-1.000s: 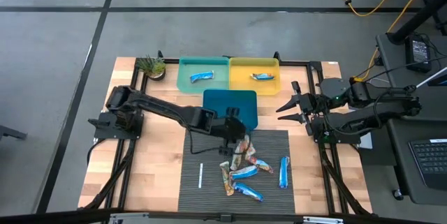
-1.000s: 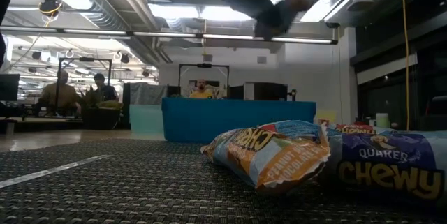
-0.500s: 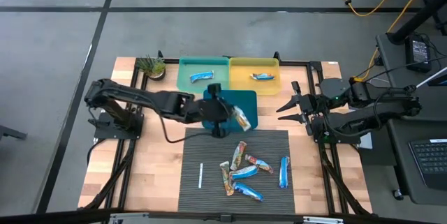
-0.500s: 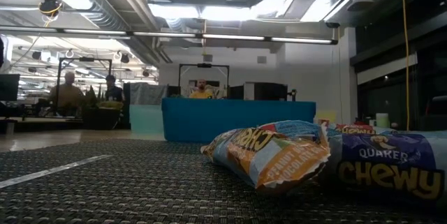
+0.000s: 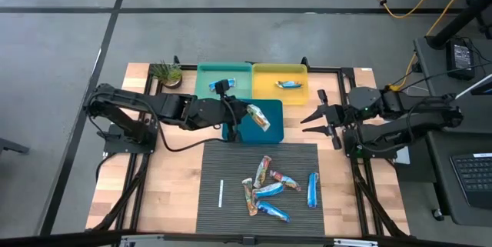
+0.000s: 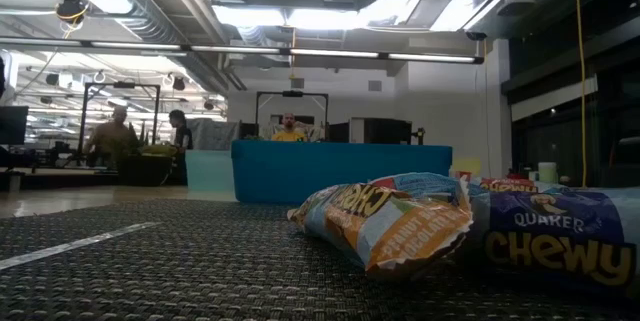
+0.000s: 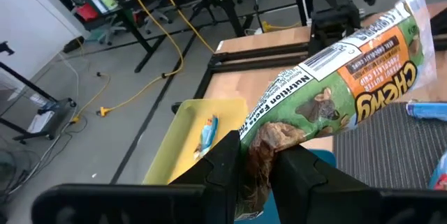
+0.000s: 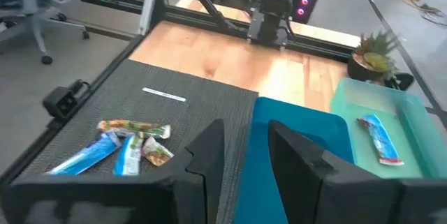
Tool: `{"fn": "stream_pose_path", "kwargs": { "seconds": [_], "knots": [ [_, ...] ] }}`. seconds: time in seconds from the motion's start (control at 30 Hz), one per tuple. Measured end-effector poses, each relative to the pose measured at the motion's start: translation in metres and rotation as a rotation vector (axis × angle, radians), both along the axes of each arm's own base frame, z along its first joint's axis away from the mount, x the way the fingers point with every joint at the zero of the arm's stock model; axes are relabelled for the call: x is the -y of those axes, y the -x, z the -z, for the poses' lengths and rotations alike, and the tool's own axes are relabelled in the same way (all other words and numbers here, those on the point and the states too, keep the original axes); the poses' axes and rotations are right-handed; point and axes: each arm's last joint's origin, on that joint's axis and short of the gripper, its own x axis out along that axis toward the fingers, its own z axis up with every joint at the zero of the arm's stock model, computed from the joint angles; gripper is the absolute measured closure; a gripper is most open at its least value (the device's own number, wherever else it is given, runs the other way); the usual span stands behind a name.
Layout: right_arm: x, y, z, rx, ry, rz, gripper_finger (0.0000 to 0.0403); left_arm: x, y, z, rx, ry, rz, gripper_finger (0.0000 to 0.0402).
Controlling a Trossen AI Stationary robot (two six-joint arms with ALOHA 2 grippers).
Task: Pick and place Granola Bars by type
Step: Put the yellow granola bar into the yellow bin
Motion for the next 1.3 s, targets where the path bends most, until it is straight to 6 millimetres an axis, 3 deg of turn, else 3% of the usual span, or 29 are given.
{"fn": "stream_pose_path", "kwargs": {
  "seconds": [0.37,0.47,0.73,0.83,1.3],
  "knots": [
    [0.000,-0.009,-0.002,0.048,0.082,0.008,0.0278,0.000,0.001,-0.001,0.008,0.002,-0.002,0.0341],
    [0.000,-0.010,-0.006,0.092,0.084,0.008,0.0248,0.000,0.000,-0.002,0.017,0.003,-0.002,0.0341],
    [0.002,-0.025,-0.018,0.247,0.109,0.064,0.0121,0.000,-0.004,-0.012,0.134,0.018,-0.007,0.0341],
    [0.002,-0.033,-0.020,0.293,0.106,0.078,0.0095,0.000,-0.004,-0.016,0.164,0.002,-0.023,0.0341],
    [-0.001,-0.070,-0.022,0.461,0.148,0.078,0.0091,-0.003,-0.005,-0.021,0.219,-0.008,-0.061,0.0341]
  ]
}}
